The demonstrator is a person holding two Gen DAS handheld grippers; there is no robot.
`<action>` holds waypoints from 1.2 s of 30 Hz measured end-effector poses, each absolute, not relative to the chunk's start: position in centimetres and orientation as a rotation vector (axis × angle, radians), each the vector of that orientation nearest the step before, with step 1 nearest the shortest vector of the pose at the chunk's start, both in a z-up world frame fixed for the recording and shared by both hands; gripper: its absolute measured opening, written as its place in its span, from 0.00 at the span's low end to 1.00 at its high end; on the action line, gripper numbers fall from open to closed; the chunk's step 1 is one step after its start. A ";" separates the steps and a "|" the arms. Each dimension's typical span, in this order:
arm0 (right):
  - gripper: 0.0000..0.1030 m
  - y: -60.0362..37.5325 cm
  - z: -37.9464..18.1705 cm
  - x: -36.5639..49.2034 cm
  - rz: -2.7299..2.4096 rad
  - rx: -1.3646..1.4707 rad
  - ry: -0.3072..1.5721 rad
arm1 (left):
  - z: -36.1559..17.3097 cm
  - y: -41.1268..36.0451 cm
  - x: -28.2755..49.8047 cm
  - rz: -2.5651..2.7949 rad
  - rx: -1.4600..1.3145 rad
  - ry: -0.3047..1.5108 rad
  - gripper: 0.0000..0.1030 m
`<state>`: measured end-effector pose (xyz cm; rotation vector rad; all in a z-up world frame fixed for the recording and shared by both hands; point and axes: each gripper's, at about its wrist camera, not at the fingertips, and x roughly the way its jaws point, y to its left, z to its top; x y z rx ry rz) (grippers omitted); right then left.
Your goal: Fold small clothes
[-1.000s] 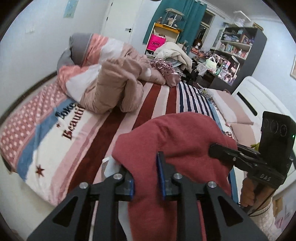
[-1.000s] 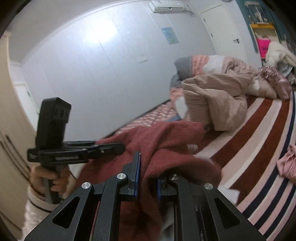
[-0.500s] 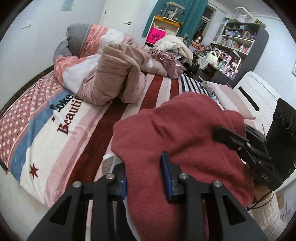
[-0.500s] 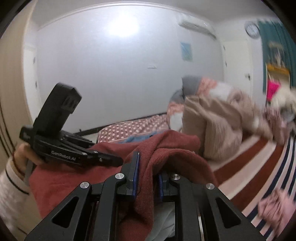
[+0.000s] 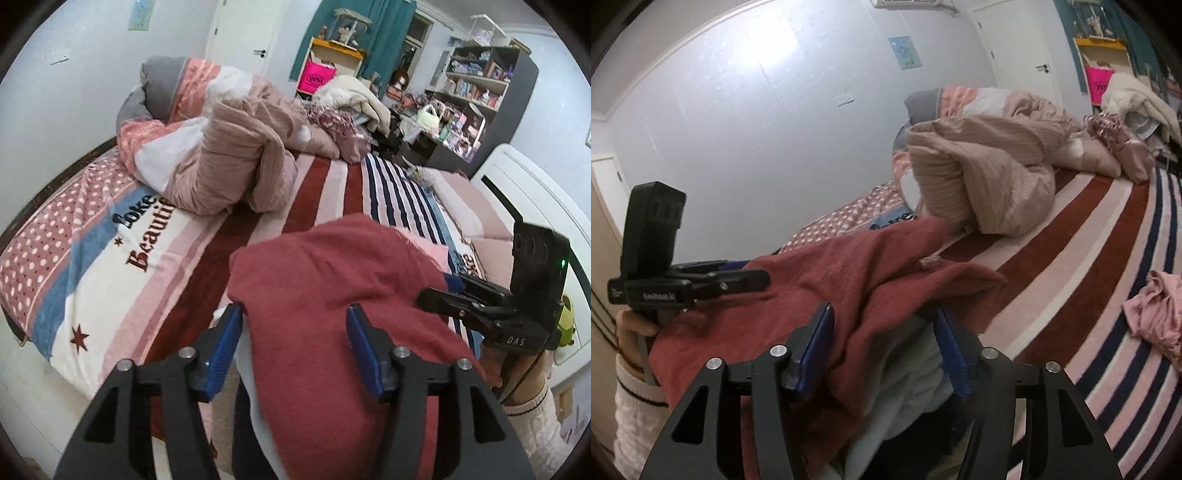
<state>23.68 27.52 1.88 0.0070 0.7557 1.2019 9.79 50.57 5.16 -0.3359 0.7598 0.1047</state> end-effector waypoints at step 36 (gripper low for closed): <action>1.00 -15.2 0.3 4.9 0.659 -0.049 0.338 | 2.1 9.7 3.3 0.147 -0.034 0.190 0.99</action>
